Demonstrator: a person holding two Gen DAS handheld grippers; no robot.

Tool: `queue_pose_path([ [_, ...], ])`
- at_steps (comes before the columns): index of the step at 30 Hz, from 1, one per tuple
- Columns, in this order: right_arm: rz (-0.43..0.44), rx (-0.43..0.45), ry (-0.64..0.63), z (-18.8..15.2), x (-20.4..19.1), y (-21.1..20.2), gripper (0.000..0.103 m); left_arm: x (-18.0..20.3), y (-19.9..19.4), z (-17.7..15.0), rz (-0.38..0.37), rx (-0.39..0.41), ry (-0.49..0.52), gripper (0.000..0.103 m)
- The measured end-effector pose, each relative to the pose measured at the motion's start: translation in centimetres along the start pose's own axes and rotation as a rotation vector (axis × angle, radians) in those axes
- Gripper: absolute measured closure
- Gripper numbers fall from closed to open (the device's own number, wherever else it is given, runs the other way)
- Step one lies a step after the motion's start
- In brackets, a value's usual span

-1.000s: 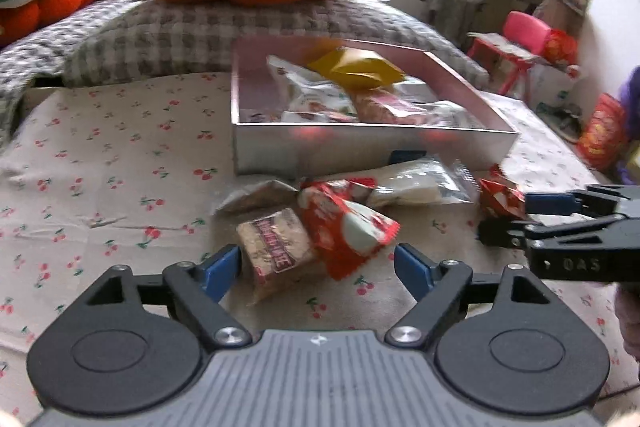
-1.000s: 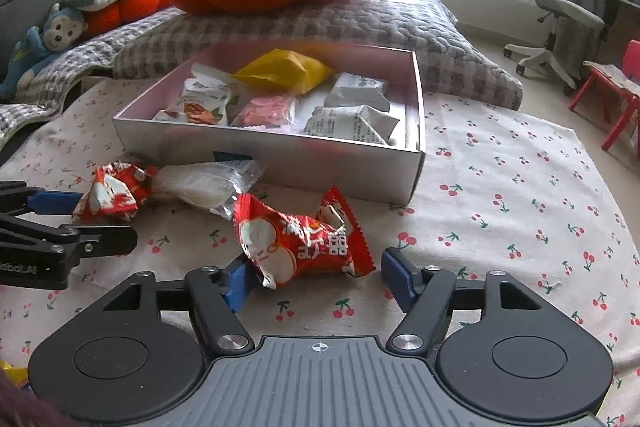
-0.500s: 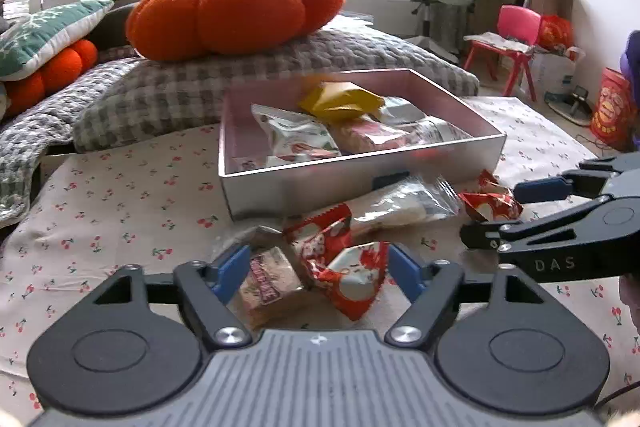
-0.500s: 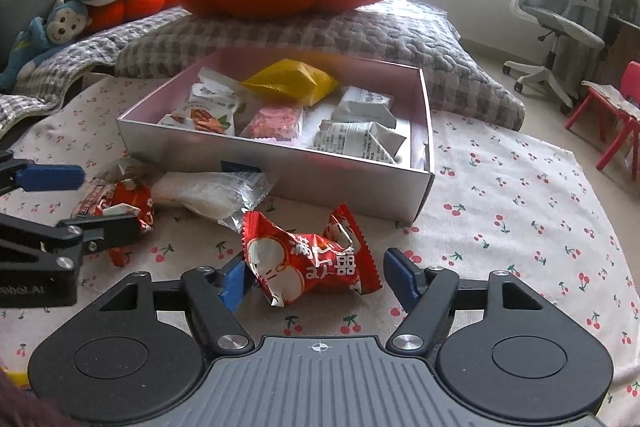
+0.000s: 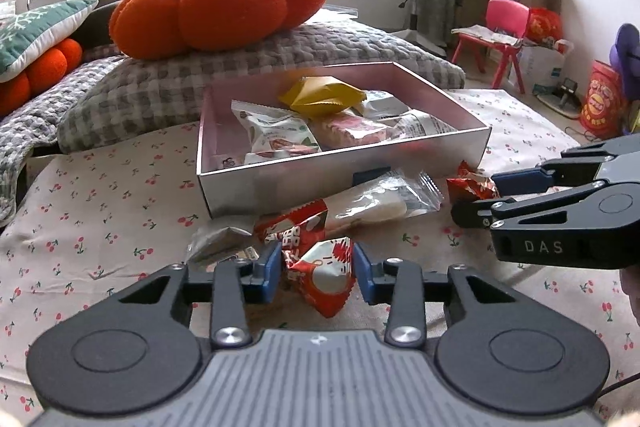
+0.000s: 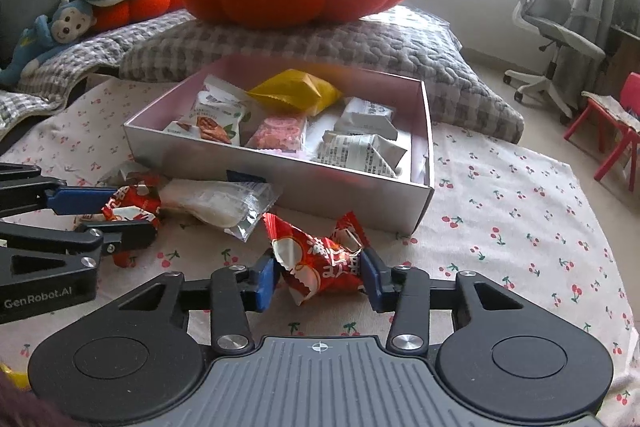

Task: Organize snacks
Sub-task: 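Carry both red candies into the pink box and open both grippers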

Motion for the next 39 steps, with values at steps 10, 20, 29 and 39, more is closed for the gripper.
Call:
queue_pose_path([
  [10, 0.009, 0.014, 0.104, 0.9, 1.5, -0.8, 0.073, -0.7, -0.8, 0.9, -0.015, 0.023, -0.053, 0.071],
  [20, 0.055, 0.022, 0.233, 1.7, 3.4, -1.7, 0.087, -1.2, -1.6, 2.1, -0.054, 0.033, -0.128, 0.071],
  [29, 0.092, 0.065, 0.337, 2.8, 4.4, -3.3, 0.088, -2.1, -2.2, 3.5, -0.068, 0.054, -0.200, 0.071],
  [39, 0.165, 0.128, 0.469, 6.5, 5.7, -4.2, 0.088, -4.5, -0.3, 6.8, -0.036, 0.061, -0.248, 0.071],
])
Point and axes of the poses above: each gripper's, at about its wrist camera, not at the fingertips, and y roughly the way its jaws point, x to its right, z to its top, the point moved 3 cm from there along y, roughly the way its jaws point, and after that the axes turned 4 degrees about x, right-handed, at the moved point
